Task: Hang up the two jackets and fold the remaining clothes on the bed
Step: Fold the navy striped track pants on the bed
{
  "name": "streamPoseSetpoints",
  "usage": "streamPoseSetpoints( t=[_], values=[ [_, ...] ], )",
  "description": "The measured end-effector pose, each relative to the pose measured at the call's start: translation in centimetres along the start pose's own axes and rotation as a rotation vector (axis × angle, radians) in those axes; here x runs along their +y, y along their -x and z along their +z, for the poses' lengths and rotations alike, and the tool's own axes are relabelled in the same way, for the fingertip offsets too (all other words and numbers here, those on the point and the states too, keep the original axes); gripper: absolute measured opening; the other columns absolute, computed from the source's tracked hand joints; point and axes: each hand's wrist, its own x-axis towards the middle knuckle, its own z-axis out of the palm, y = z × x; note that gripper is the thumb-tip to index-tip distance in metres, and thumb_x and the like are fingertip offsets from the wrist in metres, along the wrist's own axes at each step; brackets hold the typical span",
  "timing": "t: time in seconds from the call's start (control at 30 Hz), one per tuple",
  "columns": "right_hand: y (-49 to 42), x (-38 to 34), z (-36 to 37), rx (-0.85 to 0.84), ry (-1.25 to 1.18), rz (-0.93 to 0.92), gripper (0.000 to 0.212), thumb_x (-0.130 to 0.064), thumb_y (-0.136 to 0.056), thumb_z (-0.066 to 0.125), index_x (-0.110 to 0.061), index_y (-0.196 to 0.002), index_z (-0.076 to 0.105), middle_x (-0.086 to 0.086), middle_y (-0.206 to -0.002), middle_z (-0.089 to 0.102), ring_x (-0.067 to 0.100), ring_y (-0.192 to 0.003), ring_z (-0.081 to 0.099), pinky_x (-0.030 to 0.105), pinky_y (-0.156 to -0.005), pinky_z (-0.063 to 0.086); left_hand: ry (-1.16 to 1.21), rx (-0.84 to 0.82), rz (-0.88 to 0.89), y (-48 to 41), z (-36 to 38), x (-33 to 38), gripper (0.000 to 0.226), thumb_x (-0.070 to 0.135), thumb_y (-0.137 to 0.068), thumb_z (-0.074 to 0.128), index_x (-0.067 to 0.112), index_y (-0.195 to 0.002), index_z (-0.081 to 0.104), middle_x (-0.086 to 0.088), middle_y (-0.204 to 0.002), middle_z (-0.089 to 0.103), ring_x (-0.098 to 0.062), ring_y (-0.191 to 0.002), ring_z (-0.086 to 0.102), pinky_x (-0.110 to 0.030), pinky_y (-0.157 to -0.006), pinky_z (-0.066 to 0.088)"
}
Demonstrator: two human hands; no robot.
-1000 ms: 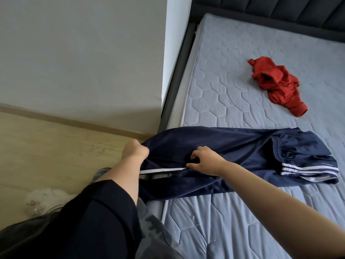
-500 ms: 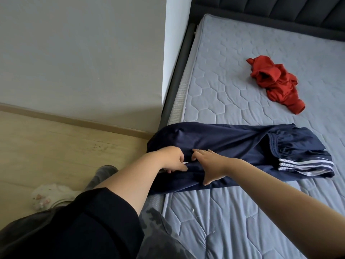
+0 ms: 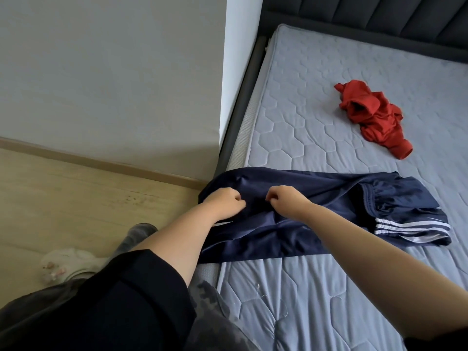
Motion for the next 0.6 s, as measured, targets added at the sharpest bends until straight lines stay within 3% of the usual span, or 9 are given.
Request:
streamPoseSetpoints(
  t=[0.03,0.1,0.2,0.33,0.4,0.47,0.6],
  values=[
    [-0.6,0.0,0.2,0.02,0.0,0.015,0.023,-0.014,-0.09,0.048,-0.013,-0.11,0.06,0.006,-0.115,0.061,0.024,-0.105,0.055,0.032,-0.089,0.044,-0.097,0.066,0.0,-0.5,-0.1,-0.8,0.013,0.031,-0.085,0.055,0.02,-0.085,0.061,-0.001,-0.095,0.064,-0.023,-0.088,0.06,-0.03,-0.072,0.045],
    [-1.9,-0.2,0.5,0.111,0.017,0.025,0.032,-0.019,-0.09,0.053,-0.011,-0.122,0.054,0.007,-0.125,0.053,0.025,-0.116,0.047,0.034,-0.096,0.04,-0.225,0.106,-0.009,-1.5,0.2,-2.4,0.03,0.036,-0.084,0.061,0.02,-0.109,0.057,-0.002,-0.115,0.054,-0.024,-0.104,0.055,-0.033,-0.082,0.045],
    [-3.9,-0.7,0.0,0.298,0.013,0.049,0.039,-0.016,-0.092,0.05,-0.008,-0.13,0.048,0.01,-0.133,0.046,0.028,-0.124,0.039,0.036,-0.101,0.034,-0.202,0.209,-0.003,-2.8,0.9,-3.6,0.049,0.038,-0.087,0.06,0.017,-0.13,0.047,-0.004,-0.13,0.044,-0.026,-0.12,0.042,-0.039,-0.096,0.041],
    [-7.0,-0.5,-1.6,0.312,-0.077,0.165,0.035,-0.008,-0.096,0.037,-0.01,-0.128,0.051,0.013,-0.131,0.05,0.03,-0.117,0.046,0.035,-0.09,0.038,-0.096,0.31,0.0,-4.8,0.4,-4.0,0.055,0.031,-0.097,0.044,0.015,-0.147,0.026,-0.005,-0.153,0.026,-0.027,-0.138,0.024,-0.039,-0.111,0.026],
    [-8.0,0.1,-2.2,0.237,-0.054,0.226,0.036,-0.004,-0.093,0.038,-0.013,-0.123,0.056,0.01,-0.126,0.054,0.03,-0.111,0.052,0.031,-0.08,0.04,-0.072,0.288,0.009,-5.6,0.0,-4.1,0.056,0.029,-0.098,0.042,0.015,-0.148,0.023,-0.004,-0.154,0.026,-0.024,-0.141,0.02,-0.039,-0.113,0.023],
    [-8.6,0.6,-2.7,0.152,-0.002,0.235,0.033,-0.002,-0.09,0.044,-0.014,-0.117,0.06,0.009,-0.123,0.056,0.028,-0.109,0.054,0.029,-0.079,0.041,-0.048,0.295,0.036,-6.3,-0.2,-4.1,0.05,0.025,-0.097,0.044,0.013,-0.144,0.033,-0.007,-0.146,0.039,-0.025,-0.137,0.027,-0.038,-0.11,0.027],
    [-9.1,1.6,-3.2,-0.004,0.046,0.108,0.019,-0.005,-0.083,0.06,-0.012,-0.098,0.069,0.006,-0.104,0.058,0.023,-0.094,0.055,0.025,-0.072,0.041,0.091,0.326,0.095,-7.1,-0.3,-3.9,0.024,0.019,-0.093,0.051,0.008,-0.11,0.064,-0.009,-0.116,0.056,-0.024,-0.114,0.047,-0.03,-0.092,0.039]
  ],
)
